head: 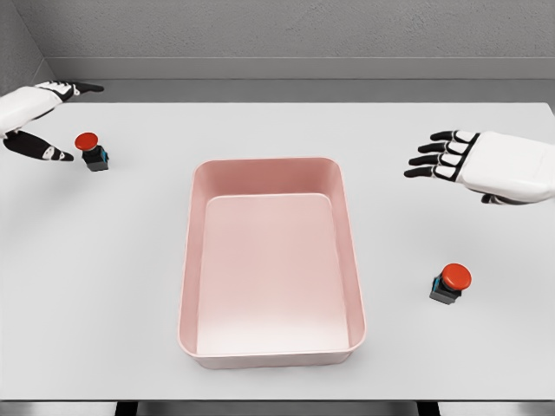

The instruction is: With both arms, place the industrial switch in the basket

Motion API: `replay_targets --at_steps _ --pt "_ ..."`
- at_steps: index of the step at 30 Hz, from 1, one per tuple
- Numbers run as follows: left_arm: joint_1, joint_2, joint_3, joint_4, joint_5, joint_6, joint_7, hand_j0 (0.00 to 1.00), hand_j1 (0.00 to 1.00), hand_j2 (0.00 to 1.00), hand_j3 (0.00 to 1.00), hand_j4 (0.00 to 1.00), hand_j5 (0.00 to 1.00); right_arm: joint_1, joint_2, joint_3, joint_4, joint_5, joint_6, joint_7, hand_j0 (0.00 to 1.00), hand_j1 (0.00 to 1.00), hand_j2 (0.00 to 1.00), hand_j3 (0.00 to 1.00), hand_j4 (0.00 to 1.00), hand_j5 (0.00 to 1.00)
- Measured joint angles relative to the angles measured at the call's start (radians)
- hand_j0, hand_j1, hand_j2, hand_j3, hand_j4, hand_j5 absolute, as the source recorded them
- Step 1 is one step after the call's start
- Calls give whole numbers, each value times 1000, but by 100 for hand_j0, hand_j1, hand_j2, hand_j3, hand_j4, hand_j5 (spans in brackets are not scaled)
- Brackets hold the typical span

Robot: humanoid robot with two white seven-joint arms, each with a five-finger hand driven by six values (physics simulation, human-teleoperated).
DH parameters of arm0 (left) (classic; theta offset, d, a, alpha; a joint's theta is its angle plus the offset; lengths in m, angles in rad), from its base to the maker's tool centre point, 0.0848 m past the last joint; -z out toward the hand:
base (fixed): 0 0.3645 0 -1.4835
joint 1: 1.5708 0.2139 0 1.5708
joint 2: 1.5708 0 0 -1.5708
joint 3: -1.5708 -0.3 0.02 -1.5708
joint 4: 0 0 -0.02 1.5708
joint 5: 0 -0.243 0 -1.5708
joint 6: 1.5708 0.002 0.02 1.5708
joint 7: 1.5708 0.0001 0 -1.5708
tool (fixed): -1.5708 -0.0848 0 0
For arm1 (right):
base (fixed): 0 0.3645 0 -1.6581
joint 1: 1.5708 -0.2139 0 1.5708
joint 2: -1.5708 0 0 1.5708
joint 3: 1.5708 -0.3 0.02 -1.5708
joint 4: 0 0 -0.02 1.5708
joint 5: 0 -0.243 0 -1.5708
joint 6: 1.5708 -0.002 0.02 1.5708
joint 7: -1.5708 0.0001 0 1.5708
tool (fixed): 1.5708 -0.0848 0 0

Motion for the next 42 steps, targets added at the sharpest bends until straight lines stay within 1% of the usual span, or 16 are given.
replay_targets --at_steps 7,10,13,15,16,18,20,21,25,27,28,30,32,36,42 --pt "-15 -5 -17 13 -18 0 0 100 100 100 100 100 100 8 -8 18 6 7 0 -1 100 100 100 100 100 100" --pt "-29 -7 -21 36 -51 0 0 100 100 100 100 100 100 11 -33 65 26 19 0 -1 100 100 100 100 100 100" --pt "-46 -18 -23 60 -101 0 0 100 100 100 100 100 100 25 -66 113 42 26 0 0 100 100 100 100 100 100" --pt "-89 -32 -44 79 -130 1 0 100 100 100 100 100 100 31 -78 136 47 36 0 1 100 100 100 100 100 100" --pt "-100 -39 -61 94 -141 1 0 100 100 100 100 100 100 32 -83 144 48 39 0 1 100 100 100 100 100 100" --pt "-103 -48 -84 118 -158 0 0 100 100 100 100 100 100 34 -90 158 48 41 0 1 100 100 100 100 100 100" --pt "-132 -54 -108 140 -173 0 0 100 100 100 100 100 100 34 -100 169 46 37 0 1 100 100 100 100 100 100" --pt "-144 -56 -127 151 -177 0 0 100 100 100 100 100 100 34 -103 176 45 36 0 1 100 100 100 100 100 100" --pt "-163 -69 -187 196 -187 0 0 100 100 100 100 100 100 38 -109 189 30 31 0 -2 100 100 100 100 100 100" --pt "-166 -80 -211 219 -189 0 0 100 100 100 100 100 100 41 -109 191 22 27 0 -3 100 100 100 100 100 100" --pt "-166 -84 -218 228 -189 0 0 100 100 100 100 100 100 54 -108 191 19 26 0 -4 100 100 100 100 100 100" --pt "-170 -89 -227 245 -189 0 0 100 100 100 100 100 100 75 -107 190 10 24 0 -6 100 100 100 100 100 100" --pt "-196 -92 -238 269 -187 0 0 100 100 100 100 100 100 84 -108 189 2 23 0 -9 100 100 100 100 100 100" --pt "-209 -100 -254 298 -185 0 0 100 100 100 100 100 100 90 -110 189 -4 5 0 -11 100 100 100 100 100 100" --pt "-235 -136 -261 356 -189 0 0 100 100 100 100 100 100 118 -111 190 -6 -11 0 -12 100 100 100 100 100 100"
